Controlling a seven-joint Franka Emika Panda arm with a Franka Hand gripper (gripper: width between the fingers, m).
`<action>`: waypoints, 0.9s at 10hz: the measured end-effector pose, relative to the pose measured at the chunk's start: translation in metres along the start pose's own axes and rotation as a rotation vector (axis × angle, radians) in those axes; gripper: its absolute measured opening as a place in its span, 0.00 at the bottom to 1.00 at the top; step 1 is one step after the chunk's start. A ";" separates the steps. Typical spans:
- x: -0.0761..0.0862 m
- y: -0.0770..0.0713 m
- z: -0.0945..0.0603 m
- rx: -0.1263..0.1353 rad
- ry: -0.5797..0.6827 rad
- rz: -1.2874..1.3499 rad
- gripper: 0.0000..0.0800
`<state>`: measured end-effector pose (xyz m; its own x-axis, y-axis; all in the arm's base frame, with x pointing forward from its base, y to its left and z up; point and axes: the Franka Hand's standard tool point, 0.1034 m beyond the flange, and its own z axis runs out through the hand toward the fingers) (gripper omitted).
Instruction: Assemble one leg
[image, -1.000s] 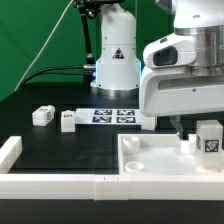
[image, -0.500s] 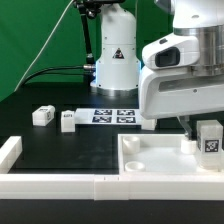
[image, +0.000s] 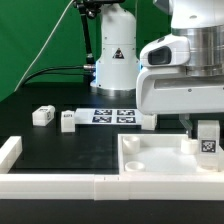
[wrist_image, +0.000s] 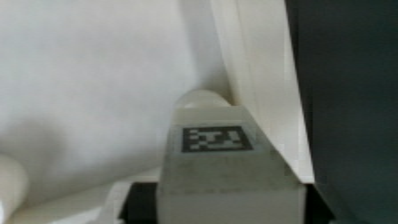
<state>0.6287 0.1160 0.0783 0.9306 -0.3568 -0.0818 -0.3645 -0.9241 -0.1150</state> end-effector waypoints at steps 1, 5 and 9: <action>0.000 0.000 0.000 0.000 0.000 0.108 0.37; -0.002 -0.001 0.002 -0.002 0.002 0.619 0.37; -0.003 -0.006 0.002 0.006 0.000 1.014 0.37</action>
Offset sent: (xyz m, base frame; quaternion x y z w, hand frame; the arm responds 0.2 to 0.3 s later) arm -0.0039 -0.0046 -0.0066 -0.0369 0.0152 0.3257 0.9446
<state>0.6281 0.1227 0.0768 0.1825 -0.9727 -0.1432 -0.9828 -0.1849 0.0036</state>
